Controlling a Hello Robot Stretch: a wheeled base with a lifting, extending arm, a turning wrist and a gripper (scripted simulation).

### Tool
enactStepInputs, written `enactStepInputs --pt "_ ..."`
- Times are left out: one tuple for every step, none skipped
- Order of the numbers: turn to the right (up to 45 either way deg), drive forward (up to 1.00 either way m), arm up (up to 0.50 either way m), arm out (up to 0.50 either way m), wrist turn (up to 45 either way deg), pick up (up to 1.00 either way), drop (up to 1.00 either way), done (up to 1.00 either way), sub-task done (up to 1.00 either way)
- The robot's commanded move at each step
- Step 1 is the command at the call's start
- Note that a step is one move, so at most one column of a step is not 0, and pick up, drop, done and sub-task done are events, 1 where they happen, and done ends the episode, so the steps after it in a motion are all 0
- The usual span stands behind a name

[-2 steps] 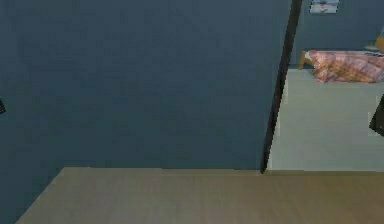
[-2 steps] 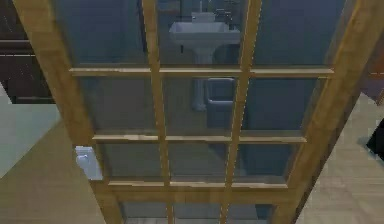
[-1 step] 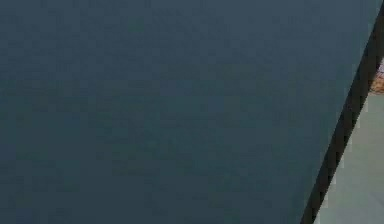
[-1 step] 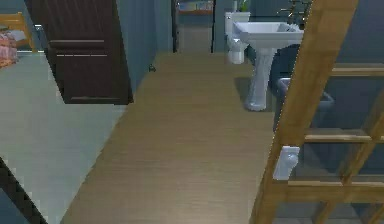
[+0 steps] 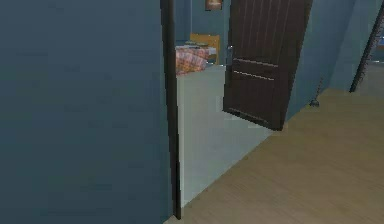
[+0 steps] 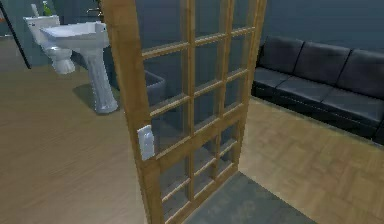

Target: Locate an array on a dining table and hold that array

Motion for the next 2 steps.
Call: enactStepInputs --pt "27.0 0.0 0.0 0.0 0.0 0.0 0.0 0.0 0.0" --pt "0.0 1.0 0.0 0.0 0.0 0.0 0.0 0.0 0.0"
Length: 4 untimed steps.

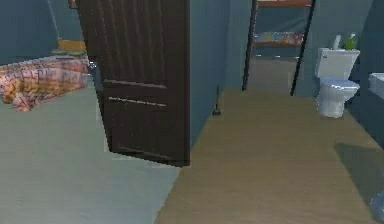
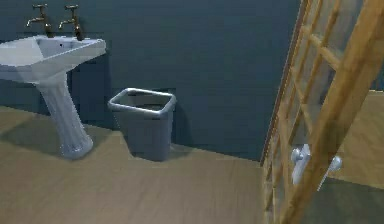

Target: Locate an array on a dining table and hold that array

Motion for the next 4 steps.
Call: enactStepInputs --pt "12.0 0.0 0.0 0.0 0.0 0.0 0.0 0.0 0.0" --pt "0.0 0.1 0.0 0.0 0.0 0.0 0.0 0.0 0.0" --pt "-36.0 0.0 0.0 0.0 0.0 0.0 0.0 0.0 0.0" --pt "0.0 0.45 0.0 0.0 0.0 0.0 0.0 0.0 0.0"
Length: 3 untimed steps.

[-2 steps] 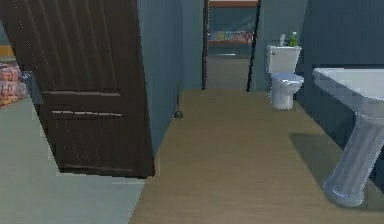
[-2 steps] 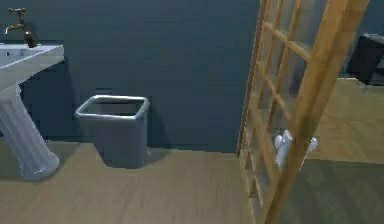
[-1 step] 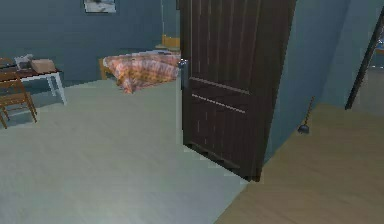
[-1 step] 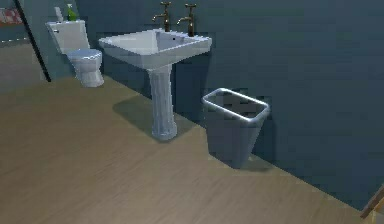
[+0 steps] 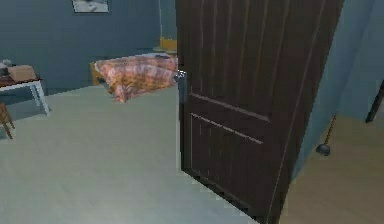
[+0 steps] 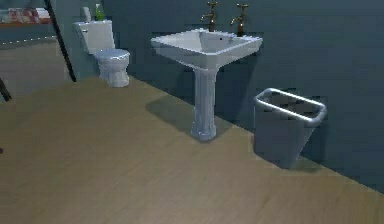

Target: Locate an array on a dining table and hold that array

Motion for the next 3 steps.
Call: enactStepInputs --pt "-45.0 0.0 0.0 0.0 0.0 0.0 0.0 0.0 0.0" --pt "0.0 1.0 0.0 0.0 0.0 0.0 0.0 0.0 0.0" --pt "-3.0 0.0 0.0 0.0 0.0 0.0 0.0 0.0 0.0"
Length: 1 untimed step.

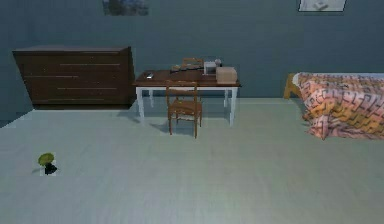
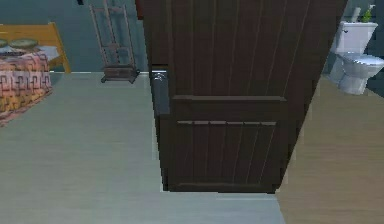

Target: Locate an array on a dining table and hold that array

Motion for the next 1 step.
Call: enactStepInputs --pt "0.0 0.5 0.0 0.0 0.0 0.0 0.0 0.0 0.0"
